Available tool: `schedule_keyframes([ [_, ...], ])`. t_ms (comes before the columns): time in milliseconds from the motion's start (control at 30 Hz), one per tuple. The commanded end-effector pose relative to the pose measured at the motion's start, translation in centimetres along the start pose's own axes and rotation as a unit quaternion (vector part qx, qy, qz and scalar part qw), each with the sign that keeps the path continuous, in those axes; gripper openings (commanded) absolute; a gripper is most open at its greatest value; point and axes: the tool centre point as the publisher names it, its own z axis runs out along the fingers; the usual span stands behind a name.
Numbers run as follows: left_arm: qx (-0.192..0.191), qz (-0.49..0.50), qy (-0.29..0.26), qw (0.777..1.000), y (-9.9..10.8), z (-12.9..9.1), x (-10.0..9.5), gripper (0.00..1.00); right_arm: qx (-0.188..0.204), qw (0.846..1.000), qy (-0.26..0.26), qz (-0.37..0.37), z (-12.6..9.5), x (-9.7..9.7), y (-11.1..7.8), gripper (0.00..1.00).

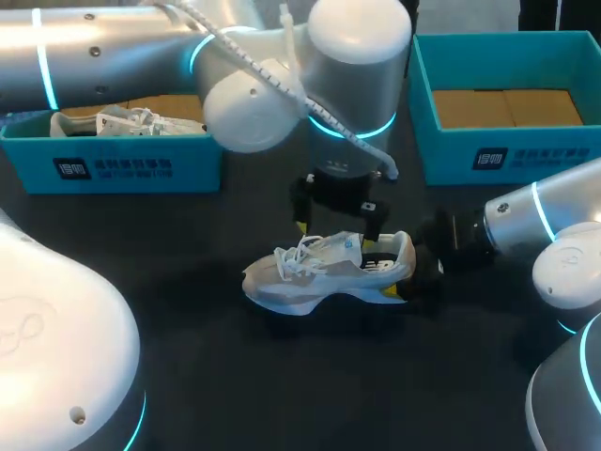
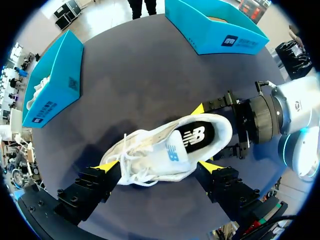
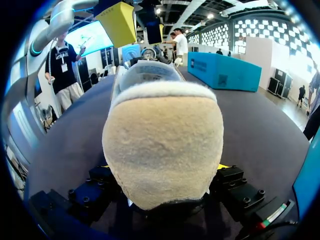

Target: Take the shoe out of the shoebox, open the shoe tongue, remove and reinsert the insole, then place the shoe into the shoebox

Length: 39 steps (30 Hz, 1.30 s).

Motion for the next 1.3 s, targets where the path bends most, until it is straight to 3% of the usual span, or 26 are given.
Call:
schedule_keyframes([
  [33, -0.011, 0.002, -0.01, 1.0, -0.9, 0.7, 1.3, 1.0, 0.001, 1.0, -0.001, 0.0, 0.4, -0.1, 0.0, 0.0],
  [400, -0.034, 0.024, -0.036, 0.998, -2.4, 2.1, 2.1, 1.0, 0.001, 1.0, -0.001, 0.0, 0.4, -0.1, 0.0, 0.0],
  [1300, -0.051, -0.009, -0.101, 0.994, -1.9, 4.5, 1.4, 1.0, 0.001, 1.0, -0.001, 0.0, 0.4, -0.1, 0.0, 0.0],
])
